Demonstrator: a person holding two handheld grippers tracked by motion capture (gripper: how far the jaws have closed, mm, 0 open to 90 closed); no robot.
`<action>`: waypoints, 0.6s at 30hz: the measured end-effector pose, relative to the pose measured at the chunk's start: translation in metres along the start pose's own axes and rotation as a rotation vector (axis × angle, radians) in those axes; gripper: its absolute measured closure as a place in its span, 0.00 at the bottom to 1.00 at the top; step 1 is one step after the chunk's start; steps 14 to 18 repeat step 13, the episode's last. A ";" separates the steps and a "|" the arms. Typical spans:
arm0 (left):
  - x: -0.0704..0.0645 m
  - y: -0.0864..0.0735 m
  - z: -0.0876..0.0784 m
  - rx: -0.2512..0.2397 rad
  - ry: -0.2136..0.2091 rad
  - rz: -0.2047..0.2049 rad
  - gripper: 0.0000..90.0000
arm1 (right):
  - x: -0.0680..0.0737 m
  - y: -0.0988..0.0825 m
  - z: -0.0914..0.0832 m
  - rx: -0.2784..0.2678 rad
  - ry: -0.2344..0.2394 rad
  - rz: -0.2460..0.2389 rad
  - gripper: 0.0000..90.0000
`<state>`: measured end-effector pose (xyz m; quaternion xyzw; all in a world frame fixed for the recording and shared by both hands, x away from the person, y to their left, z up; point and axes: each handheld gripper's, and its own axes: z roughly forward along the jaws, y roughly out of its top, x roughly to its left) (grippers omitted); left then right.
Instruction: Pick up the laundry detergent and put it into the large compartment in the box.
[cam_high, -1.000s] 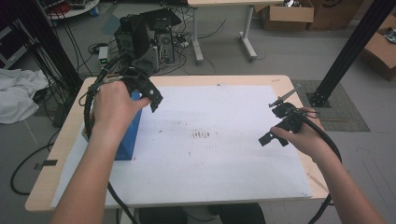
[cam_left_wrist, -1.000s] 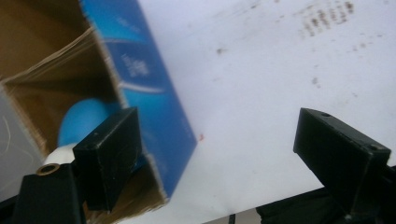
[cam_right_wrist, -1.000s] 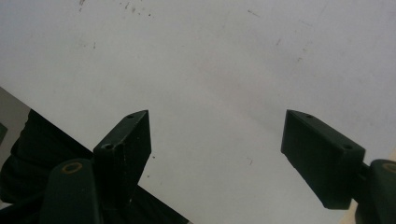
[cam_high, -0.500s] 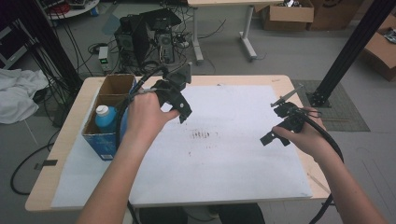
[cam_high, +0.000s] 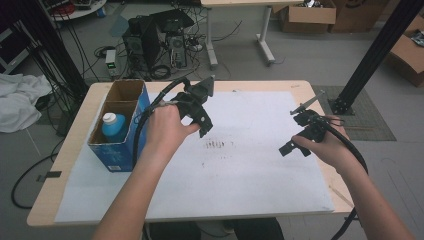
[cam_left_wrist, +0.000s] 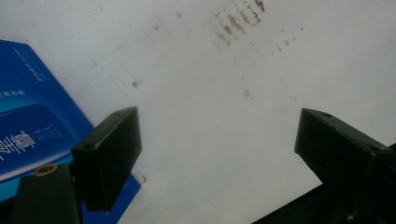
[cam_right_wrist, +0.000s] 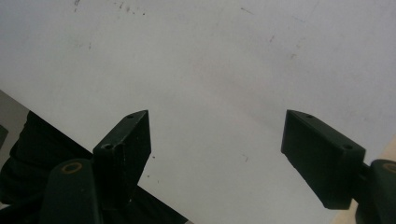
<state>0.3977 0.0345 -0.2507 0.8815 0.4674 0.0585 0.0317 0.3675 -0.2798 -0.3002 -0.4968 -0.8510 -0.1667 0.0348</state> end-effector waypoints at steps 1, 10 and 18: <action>0.000 0.000 0.000 0.004 0.004 0.003 0.17 | 0.000 0.000 0.000 -0.001 -0.001 -0.005 0.27; -0.001 -0.001 0.002 0.006 0.001 0.000 0.17 | 0.001 -0.002 -0.001 -0.001 -0.001 -0.008 0.27; -0.001 -0.002 0.002 0.006 0.002 0.005 0.17 | 0.002 -0.002 -0.001 0.000 -0.003 -0.003 0.27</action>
